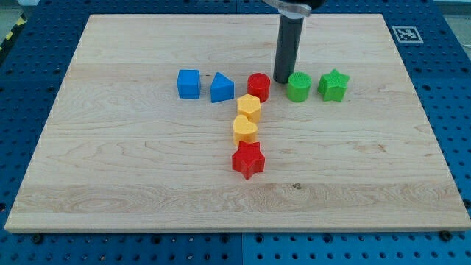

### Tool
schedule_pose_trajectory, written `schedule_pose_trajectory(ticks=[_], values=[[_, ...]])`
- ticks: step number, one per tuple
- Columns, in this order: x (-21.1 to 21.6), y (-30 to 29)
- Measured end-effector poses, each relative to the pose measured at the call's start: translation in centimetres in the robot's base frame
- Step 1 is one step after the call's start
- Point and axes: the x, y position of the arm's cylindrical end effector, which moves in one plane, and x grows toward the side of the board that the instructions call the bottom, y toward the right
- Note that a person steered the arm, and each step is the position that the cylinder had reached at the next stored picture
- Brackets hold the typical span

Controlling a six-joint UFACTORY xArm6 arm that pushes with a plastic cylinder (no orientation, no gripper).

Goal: Push the green circle to the bottom of the green star

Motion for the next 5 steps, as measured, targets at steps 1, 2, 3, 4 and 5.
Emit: schedule_pose_trajectory(ticks=[1, 2, 3, 4, 5], values=[[1.3, 1.6], [3.1, 2.8], [4.6, 2.8], [6.1, 2.8], [7.0, 2.8]])
